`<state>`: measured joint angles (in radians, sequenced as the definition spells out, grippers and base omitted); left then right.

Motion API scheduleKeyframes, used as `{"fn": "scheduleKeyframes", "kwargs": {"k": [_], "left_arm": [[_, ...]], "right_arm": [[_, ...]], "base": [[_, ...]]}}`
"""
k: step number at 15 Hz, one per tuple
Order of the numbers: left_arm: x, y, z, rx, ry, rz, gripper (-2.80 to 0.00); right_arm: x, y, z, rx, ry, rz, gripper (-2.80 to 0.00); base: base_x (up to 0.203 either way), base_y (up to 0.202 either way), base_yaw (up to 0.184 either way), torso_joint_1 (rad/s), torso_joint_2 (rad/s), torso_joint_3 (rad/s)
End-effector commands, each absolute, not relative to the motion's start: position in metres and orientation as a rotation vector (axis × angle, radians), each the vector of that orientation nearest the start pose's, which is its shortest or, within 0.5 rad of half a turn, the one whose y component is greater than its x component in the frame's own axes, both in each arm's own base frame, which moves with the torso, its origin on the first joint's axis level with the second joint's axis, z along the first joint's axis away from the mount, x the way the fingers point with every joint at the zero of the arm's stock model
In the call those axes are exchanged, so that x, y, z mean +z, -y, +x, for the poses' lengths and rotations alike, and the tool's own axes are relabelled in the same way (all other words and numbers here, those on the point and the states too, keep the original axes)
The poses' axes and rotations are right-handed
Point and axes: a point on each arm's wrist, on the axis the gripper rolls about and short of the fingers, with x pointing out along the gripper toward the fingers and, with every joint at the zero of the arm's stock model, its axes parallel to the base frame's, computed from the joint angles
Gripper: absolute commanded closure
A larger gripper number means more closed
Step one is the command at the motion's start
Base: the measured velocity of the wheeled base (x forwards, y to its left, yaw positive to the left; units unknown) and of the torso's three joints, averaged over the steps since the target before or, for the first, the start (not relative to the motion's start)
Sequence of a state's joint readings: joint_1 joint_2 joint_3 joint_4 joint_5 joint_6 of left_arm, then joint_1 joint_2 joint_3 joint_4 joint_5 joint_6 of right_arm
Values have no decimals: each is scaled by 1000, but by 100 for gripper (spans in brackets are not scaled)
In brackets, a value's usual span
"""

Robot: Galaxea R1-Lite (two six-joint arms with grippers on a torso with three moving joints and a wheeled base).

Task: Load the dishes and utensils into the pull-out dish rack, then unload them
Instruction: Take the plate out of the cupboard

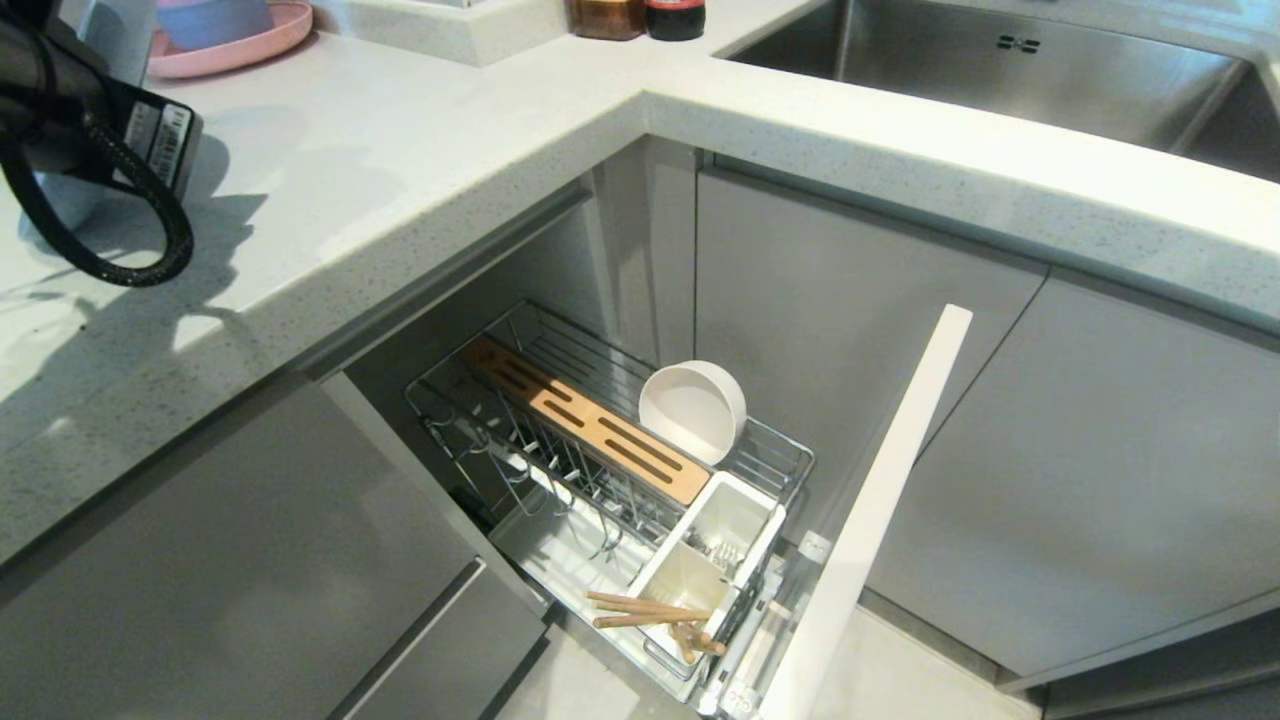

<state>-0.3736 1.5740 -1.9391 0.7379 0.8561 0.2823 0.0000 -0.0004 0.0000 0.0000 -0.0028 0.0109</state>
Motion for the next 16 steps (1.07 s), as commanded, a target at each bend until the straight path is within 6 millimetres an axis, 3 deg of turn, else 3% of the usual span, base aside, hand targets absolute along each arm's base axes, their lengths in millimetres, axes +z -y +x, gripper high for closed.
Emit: {"fn": "scheduleKeyframes", "kwargs": {"k": [1,7,16], "left_arm": [[393,71,223,416,-403,543,0],[374,96,246,340,-458,658,0],[373,101,246,326,-459,668,0]], "right_arm": [[75,0,-23,-3,-2,11,0],[75,0,-23,-3,-2,11,0],[75,0,-23,-3,-2,11,0]], "base": [[0,0,0,0,0,0],[0,0,0,0,0,0],[0,0,0,0,0,0]]}}
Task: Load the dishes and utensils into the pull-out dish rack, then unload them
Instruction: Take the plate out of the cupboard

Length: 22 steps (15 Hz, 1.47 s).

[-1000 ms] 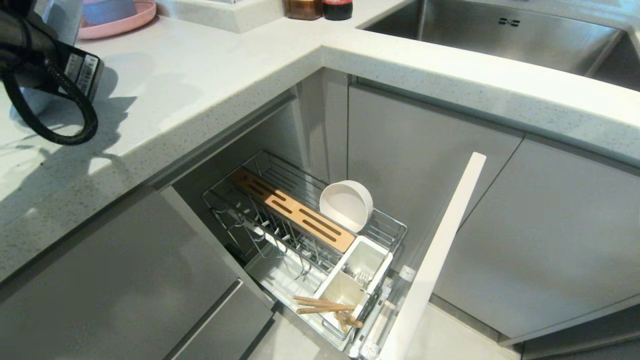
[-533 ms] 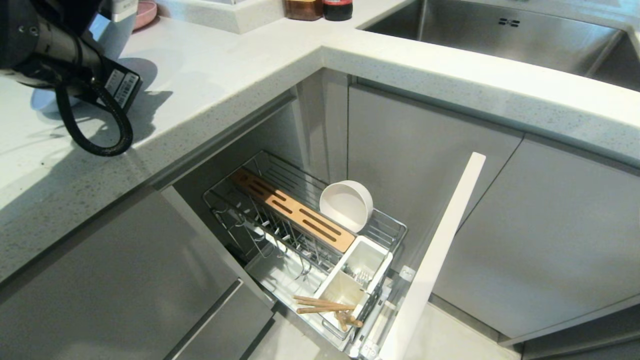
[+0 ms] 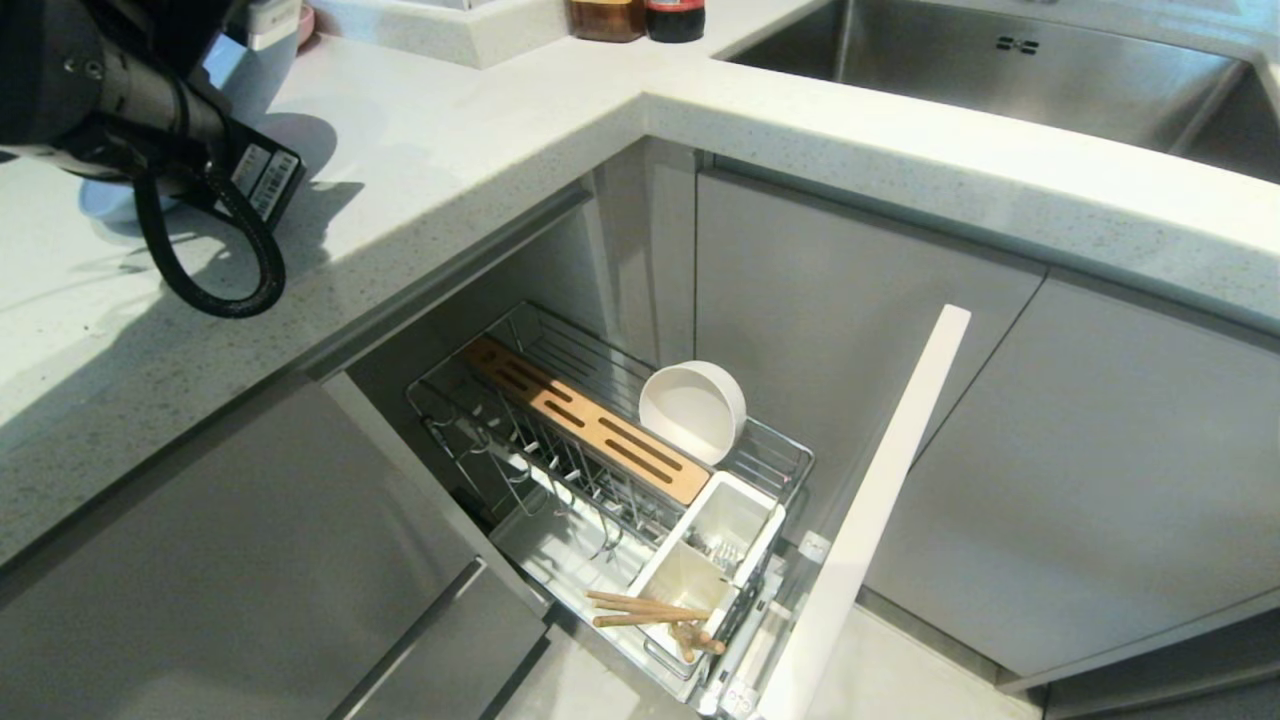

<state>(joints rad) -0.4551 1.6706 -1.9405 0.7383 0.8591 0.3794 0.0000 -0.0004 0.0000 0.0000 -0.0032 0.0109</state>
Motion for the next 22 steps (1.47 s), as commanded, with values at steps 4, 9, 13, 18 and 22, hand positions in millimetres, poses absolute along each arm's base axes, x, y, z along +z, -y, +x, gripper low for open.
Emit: {"fn": "scheduleKeyframes", "kwargs": {"k": [4,9,13,18,22], "left_arm": [[374,101,244,324,-450,661,0],[376,101,242,321,-442,655,-280],[390,103,228,291,-356,597,-280],[424,105,192,215,-143,436,-280],[444,102,165,173,-22,284,-280]], "right_arm": [[75,0,-23,-3,-2,11,0],[75,0,-23,-3,-2,11,0],[75,0,-23,-3,-2,11,0],[75,0,-23,-3,-2,11,0],[75,0,-23,-3,-2,11,0]], "base": [[0,0,0,0,0,0],[0,0,0,0,0,0],[0,0,0,0,0,0],[0,0,0,0,0,0],[0,0,0,0,0,0]]}}
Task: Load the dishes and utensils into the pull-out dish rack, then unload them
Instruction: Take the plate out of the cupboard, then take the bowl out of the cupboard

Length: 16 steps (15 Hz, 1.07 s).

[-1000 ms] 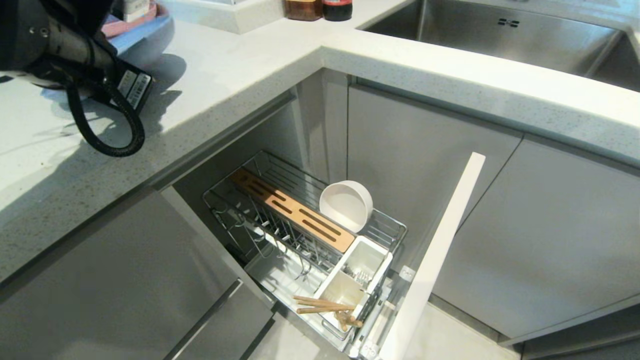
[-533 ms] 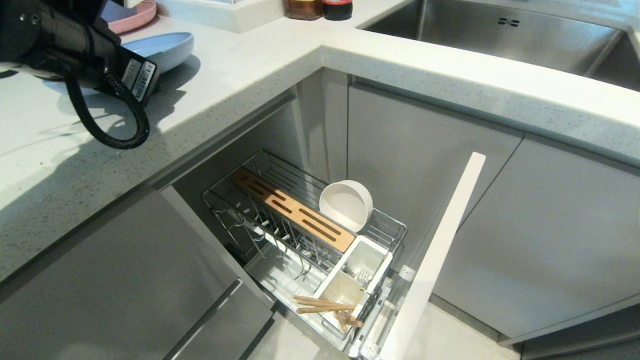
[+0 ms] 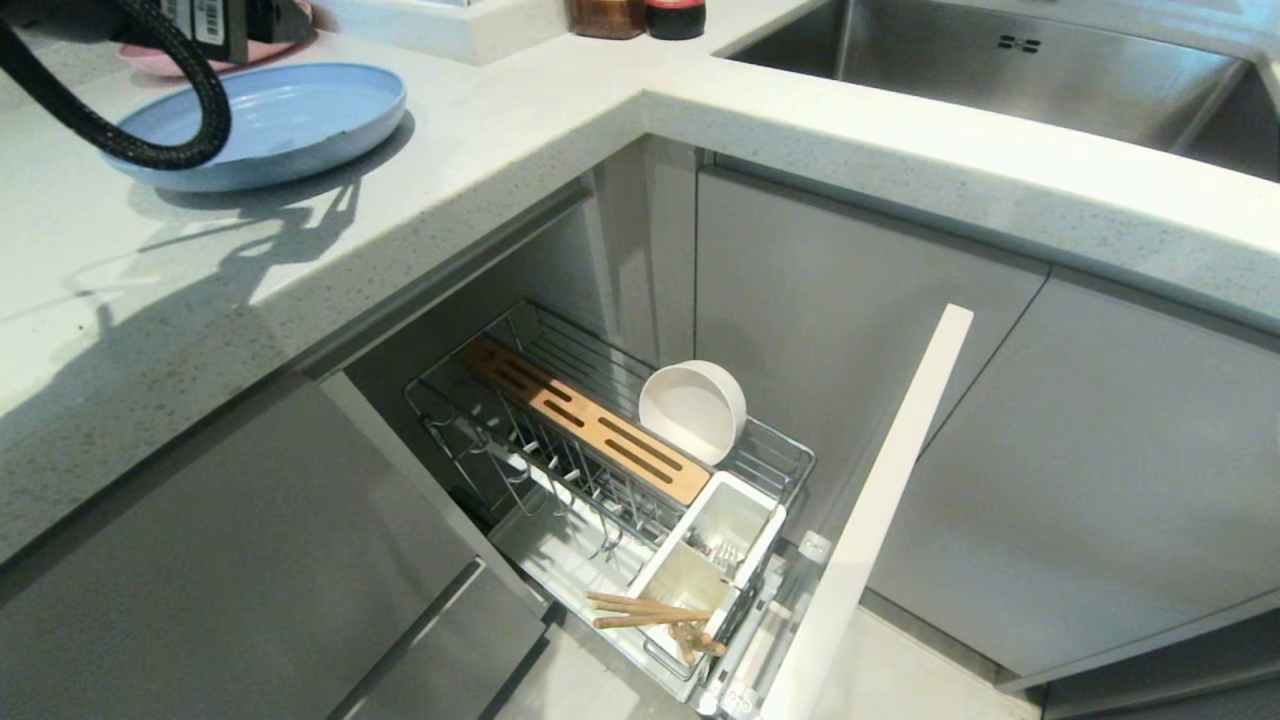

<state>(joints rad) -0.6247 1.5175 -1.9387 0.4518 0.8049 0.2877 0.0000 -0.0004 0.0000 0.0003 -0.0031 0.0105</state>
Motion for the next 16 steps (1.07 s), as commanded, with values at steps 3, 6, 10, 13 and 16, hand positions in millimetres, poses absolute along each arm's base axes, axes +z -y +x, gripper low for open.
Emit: {"fn": "scheduleKeyframes", "kwargs": {"k": [3,6,10,13,16], "left_arm": [[453,101,152,137,41,135,-280],[457,106,139,67,75,-38,0],[461,120,126,-51,95,-262,0],[456,149,116,-193,47,-461,0],[442,179,119,-237,-40,-634,0]], "right_arm": [[75,0,-23,-3,-2,11,0],[75,0,-23,-3,-2,11,0],[75,0,-23,-3,-2,11,0],[75,0,-23,-3,-2,11,0],[75,0,-23,-3,-2,11,0]], "base": [[0,0,0,0,0,0],[0,0,0,0,0,0],[0,0,0,0,0,0],[0,0,0,0,0,0],[0,0,0,0,0,0]]}}
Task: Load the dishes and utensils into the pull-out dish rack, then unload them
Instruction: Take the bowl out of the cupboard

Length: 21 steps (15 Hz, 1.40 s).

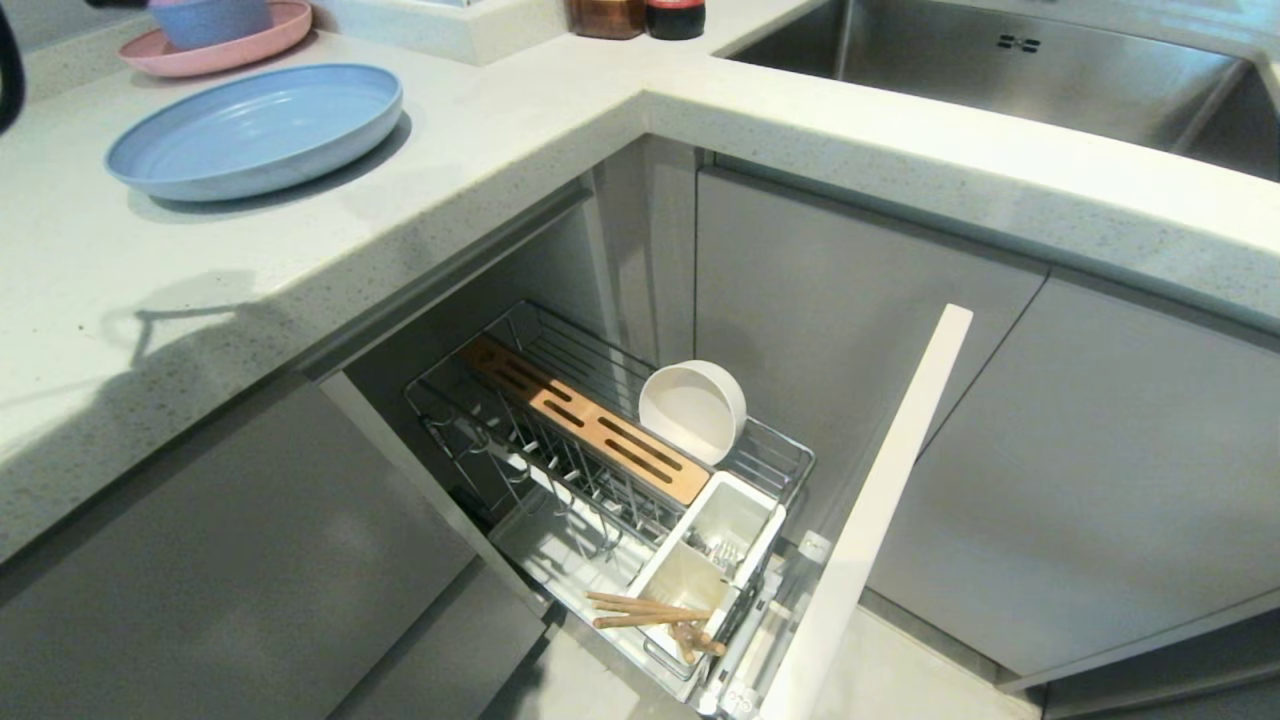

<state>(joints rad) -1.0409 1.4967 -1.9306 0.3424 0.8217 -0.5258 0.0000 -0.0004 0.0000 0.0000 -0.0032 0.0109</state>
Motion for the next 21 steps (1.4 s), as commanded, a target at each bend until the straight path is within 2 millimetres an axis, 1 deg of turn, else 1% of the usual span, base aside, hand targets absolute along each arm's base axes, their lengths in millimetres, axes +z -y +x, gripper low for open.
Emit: {"fn": "scheduleKeyframes", "kwargs": {"k": [1,4,6,8,11,13,15,16,17,21], "left_arm": [[434,188,122,-234,-81,-663,0],[398,210,131,-195,-284,-652,0],[380,227,138,-206,-389,-654,0],[365,241,146,-201,-451,-646,0],[337,260,166,-151,-525,-617,0],[318,271,186,-104,-551,-584,0],[305,274,202,-80,-587,-569,0],[301,275,207,-83,-607,-565,0],[298,276,210,-89,-624,-563,-280],[284,285,230,-80,-640,-577,-280]], "right_arm": [[75,0,-23,-3,-2,11,0],[75,0,-23,-3,-2,11,0],[75,0,-23,-3,-2,11,0],[75,0,-23,-3,-2,11,0],[75,0,-23,-3,-2,11,0],[75,0,-23,-3,-2,11,0],[75,0,-23,-3,-2,11,0],[75,0,-23,-3,-2,11,0],[75,0,-23,-3,-2,11,0],[75,0,-23,-3,-2,11,0]], "base": [[0,0,0,0,0,0],[0,0,0,0,0,0],[0,0,0,0,0,0],[0,0,0,0,0,0],[0,0,0,0,0,0],[0,0,0,0,0,0],[0,0,0,0,0,0],[0,0,0,0,0,0],[0,0,0,0,0,0],[0,0,0,0,0,0]]}}
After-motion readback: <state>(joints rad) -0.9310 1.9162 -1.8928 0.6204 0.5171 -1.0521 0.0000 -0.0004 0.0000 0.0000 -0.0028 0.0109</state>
